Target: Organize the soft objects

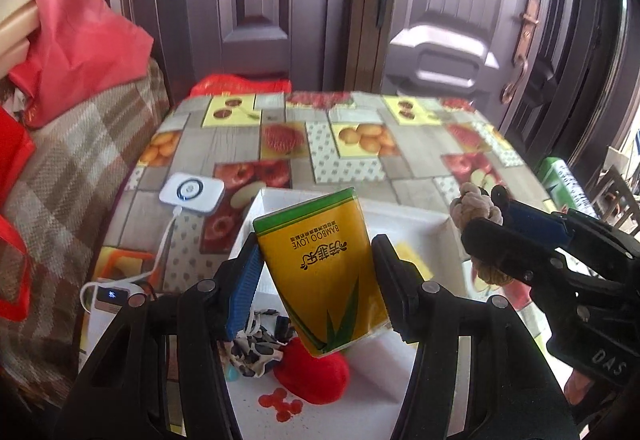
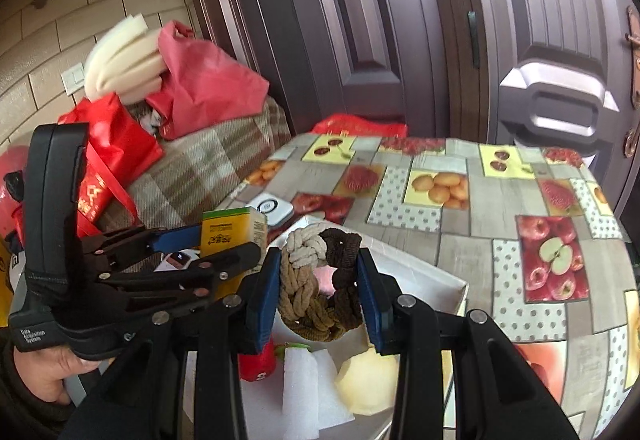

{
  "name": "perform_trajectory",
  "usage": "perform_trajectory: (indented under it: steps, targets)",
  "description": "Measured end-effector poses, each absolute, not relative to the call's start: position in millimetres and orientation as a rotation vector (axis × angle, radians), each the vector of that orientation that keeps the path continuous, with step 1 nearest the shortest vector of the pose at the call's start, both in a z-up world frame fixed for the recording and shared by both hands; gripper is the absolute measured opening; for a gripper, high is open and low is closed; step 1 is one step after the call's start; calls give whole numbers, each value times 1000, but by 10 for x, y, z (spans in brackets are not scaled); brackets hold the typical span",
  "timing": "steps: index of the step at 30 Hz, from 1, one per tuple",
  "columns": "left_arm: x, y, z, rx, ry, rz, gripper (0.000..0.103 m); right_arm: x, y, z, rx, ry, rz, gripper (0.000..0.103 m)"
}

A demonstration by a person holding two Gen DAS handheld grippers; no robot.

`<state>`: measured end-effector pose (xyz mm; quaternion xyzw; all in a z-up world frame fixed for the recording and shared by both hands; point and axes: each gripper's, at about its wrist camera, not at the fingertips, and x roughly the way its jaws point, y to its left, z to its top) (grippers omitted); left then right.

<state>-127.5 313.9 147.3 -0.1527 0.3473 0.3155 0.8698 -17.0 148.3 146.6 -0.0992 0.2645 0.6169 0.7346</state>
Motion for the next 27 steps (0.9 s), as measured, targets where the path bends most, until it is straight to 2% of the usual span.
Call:
perform_trajectory:
  steps: [5, 11, 12, 13, 14, 17, 19, 21, 27]
  targets:
    - [-1236, 3220, 1296, -339, 765, 680, 55, -180, 1618, 1286, -259, 612, 1361, 38]
    - [-1257, 3320, 1192, -352, 784, 739, 57, -189, 1683, 1172, -298, 621, 1342, 51]
    - [-1275, 3342, 1182, -357, 780, 749, 59, -182, 1687, 1158, -304, 624, 1341, 55]
    - [-1291, 3350, 1179, -361, 774, 755, 66, -184, 1687, 1149, -310, 626, 1340, 57]
    - [-1305, 3349, 1181, -358, 768, 759, 75, -185, 1677, 1144, -312, 626, 1338, 67]
    - [-1342, 3338, 1203, -328, 762, 801, 89, -185, 1625, 1153, -302, 601, 1325, 87]
    - [-1392, 3332, 1223, -339, 752, 810, 91, -181, 1598, 1157, -293, 598, 1325, 91]
    - [-1437, 3315, 1255, -338, 742, 824, 91, -187, 1555, 1180, -291, 589, 1310, 103]
    - [-1560, 3206, 1402, -350, 704, 838, 91, -213, 1316, 1400, -236, 519, 1291, 103]
